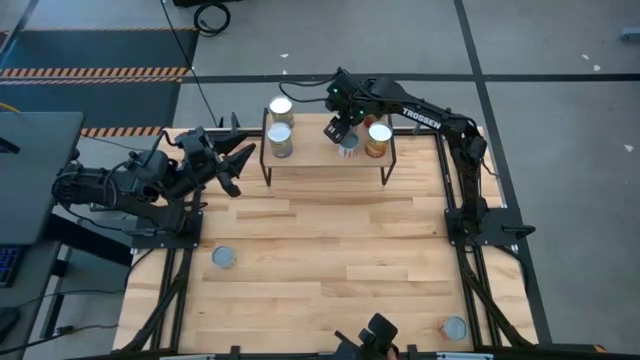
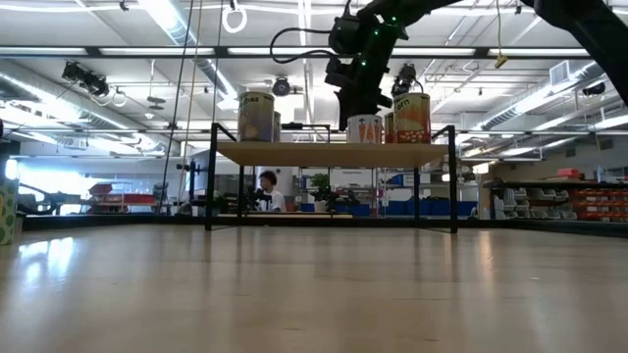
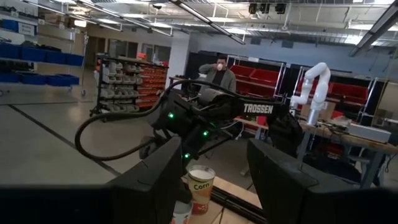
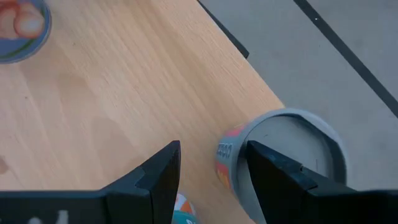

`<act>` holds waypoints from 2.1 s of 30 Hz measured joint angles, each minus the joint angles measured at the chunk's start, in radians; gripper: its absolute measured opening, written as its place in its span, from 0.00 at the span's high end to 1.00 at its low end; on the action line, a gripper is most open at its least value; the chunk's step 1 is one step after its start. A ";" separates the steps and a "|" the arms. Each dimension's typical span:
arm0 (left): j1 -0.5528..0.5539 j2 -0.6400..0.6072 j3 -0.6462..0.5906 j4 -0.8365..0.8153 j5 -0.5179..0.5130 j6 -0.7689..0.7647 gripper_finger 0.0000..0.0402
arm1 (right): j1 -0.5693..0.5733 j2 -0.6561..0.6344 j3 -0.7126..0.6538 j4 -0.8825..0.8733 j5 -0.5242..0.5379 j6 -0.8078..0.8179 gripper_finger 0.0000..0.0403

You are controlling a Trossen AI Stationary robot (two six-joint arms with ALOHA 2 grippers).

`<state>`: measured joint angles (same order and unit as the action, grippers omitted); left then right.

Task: Pick and place cans onto a shelf
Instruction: Adjust the small canned corn on the shelf, then put the canned oranges on the shelf

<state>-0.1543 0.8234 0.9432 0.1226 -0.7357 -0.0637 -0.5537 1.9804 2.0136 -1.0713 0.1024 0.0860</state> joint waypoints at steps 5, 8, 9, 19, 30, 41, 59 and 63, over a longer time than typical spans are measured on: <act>0.000 0.000 0.000 0.000 0.000 -0.004 0.53 | 0.000 0.000 0.000 0.015 -0.004 -0.005 0.52; 0.000 0.000 0.000 0.000 0.000 -0.003 0.53 | 0.000 0.000 0.000 0.035 -0.010 -0.011 0.52; 0.000 0.000 0.000 0.000 0.000 -0.003 0.53 | 0.000 0.000 0.000 0.041 -0.010 -0.011 0.52; 0.000 0.000 0.000 0.000 0.000 -0.003 0.53 | -0.001 -0.002 0.000 0.041 0.011 -0.017 0.52; 0.000 0.000 0.000 0.000 0.000 -0.001 0.53 | -0.004 -0.002 0.000 -0.030 0.146 -0.045 0.52; 0.000 0.000 0.000 0.000 0.000 -0.001 0.53 | -0.004 -0.002 0.000 -0.022 0.130 -0.045 0.52; 0.000 -0.001 0.000 0.038 0.052 0.010 0.53 | 0.064 -0.004 0.302 -0.071 0.110 -0.061 0.52; -0.004 -0.001 0.000 0.040 0.158 0.028 0.53 | 0.167 -0.078 0.302 -0.009 0.104 -0.088 0.52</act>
<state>-0.1581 0.8227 0.9430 0.1630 -0.5781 -0.0358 -0.3870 1.9025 2.3151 -1.0804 0.2061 -0.0019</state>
